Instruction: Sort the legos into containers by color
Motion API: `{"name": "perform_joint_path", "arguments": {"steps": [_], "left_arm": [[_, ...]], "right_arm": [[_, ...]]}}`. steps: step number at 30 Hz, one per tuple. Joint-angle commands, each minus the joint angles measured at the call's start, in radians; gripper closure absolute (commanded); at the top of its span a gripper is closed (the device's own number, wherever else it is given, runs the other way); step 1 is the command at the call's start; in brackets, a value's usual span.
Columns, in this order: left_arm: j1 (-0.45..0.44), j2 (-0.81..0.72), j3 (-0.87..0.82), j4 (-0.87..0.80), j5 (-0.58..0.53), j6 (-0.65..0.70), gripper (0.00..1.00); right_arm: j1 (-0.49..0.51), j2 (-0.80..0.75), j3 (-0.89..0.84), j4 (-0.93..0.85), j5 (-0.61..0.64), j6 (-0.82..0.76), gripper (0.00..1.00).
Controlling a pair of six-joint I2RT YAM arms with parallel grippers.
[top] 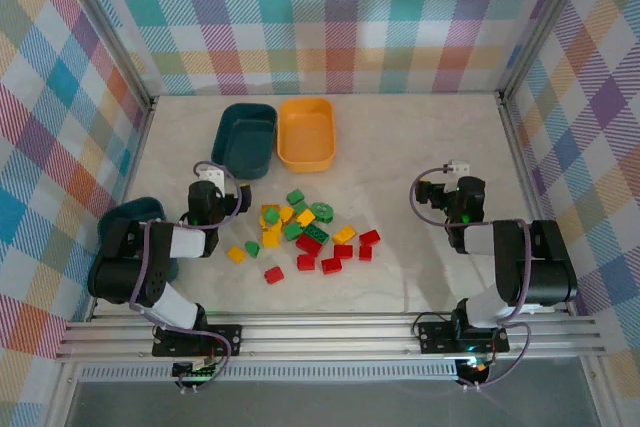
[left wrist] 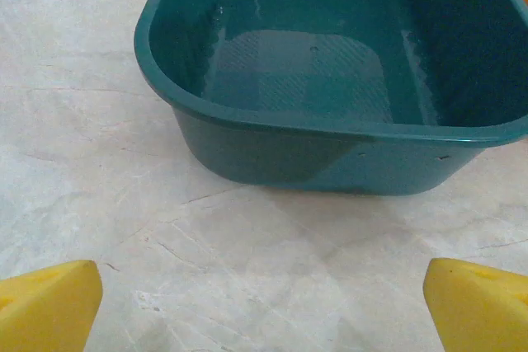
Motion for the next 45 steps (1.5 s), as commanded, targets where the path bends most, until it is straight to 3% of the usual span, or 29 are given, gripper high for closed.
{"name": "perform_joint_path", "arguments": {"steps": [1,29,32,35,40,43,45], "left_arm": [[0.015,0.008,0.022,0.032,-0.005,-0.007,0.00],[0.020,0.002,0.019,0.033,-0.012,-0.015,0.00],[0.019,-0.115,0.083,-0.172,-0.045,-0.028,0.00],[0.004,-0.273,0.116,-0.299,-0.055,-0.018,0.00],[-0.010,-0.601,0.159,-0.529,-0.089,-0.082,0.00],[-0.018,-0.759,0.220,-0.697,-0.154,-0.264,0.00],[-0.017,-0.814,0.278,-0.842,-0.254,-0.449,0.00]], "right_arm": [[0.007,0.012,0.020,0.047,-0.022,0.017,0.00],[0.006,0.012,0.021,0.048,-0.022,0.018,0.00],[0.021,-0.015,0.032,0.010,0.012,0.012,0.00],[0.056,-0.125,0.149,-0.294,0.060,-0.014,0.00],[0.177,-0.331,0.280,-0.535,0.140,-0.042,0.00],[0.196,-0.411,0.411,-0.792,0.140,0.136,0.00],[0.191,-0.436,0.405,-0.798,0.141,0.286,0.00]]}}
